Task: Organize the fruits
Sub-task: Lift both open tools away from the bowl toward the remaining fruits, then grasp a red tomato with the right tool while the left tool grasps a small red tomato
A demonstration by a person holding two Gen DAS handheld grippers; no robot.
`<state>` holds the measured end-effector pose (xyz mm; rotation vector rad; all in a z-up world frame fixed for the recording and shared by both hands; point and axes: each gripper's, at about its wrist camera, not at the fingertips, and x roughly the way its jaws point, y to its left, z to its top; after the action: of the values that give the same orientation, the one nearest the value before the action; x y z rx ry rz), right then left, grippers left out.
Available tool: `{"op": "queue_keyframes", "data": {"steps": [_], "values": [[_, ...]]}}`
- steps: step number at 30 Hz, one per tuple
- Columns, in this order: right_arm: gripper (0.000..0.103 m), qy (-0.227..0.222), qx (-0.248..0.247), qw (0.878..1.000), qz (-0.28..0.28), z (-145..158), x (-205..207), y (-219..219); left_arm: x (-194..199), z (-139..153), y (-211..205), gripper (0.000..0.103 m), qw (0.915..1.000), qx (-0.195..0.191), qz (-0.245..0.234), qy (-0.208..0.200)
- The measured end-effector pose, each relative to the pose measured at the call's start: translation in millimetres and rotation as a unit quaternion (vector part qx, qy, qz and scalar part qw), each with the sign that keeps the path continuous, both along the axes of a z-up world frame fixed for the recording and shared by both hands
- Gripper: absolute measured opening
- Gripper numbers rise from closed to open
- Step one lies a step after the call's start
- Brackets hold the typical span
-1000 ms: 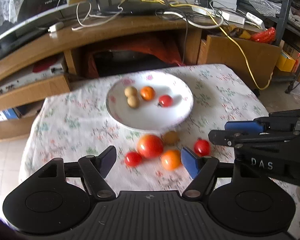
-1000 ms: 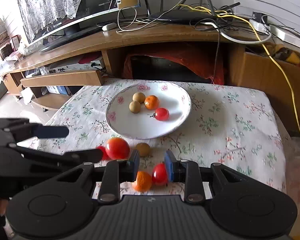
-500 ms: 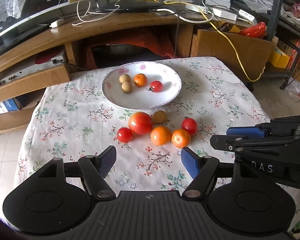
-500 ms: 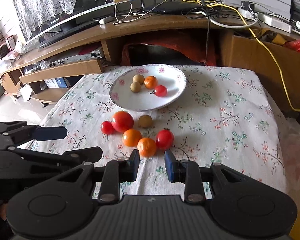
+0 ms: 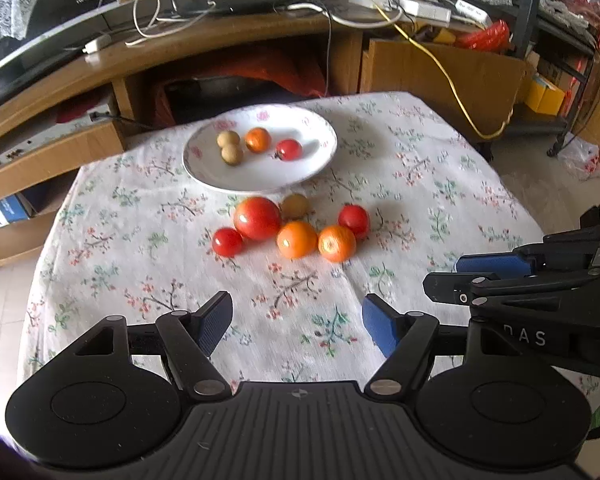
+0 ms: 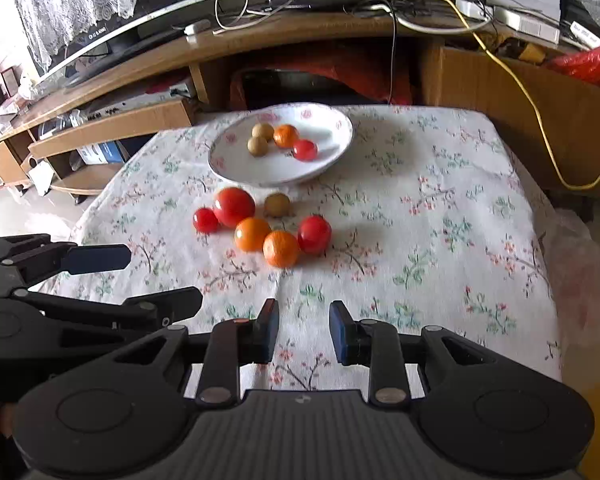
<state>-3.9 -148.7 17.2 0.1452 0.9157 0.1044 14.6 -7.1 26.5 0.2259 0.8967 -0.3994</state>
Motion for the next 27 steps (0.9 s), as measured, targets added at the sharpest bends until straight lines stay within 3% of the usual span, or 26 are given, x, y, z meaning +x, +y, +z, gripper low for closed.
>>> {"op": "queue_keyframes", "data": {"steps": [10, 27], "values": [[0.025, 0.008, -0.002, 1.0, 0.006, -13, 15, -3, 15, -10, 2, 0.078, 0.9998, -0.005, 0.012, 0.016], [0.025, 0.011, 0.008, 1.0, -0.007, -27, 82, -12, 68, -18, 14, 0.077, 0.9956, -0.041, 0.068, 0.05]]}}
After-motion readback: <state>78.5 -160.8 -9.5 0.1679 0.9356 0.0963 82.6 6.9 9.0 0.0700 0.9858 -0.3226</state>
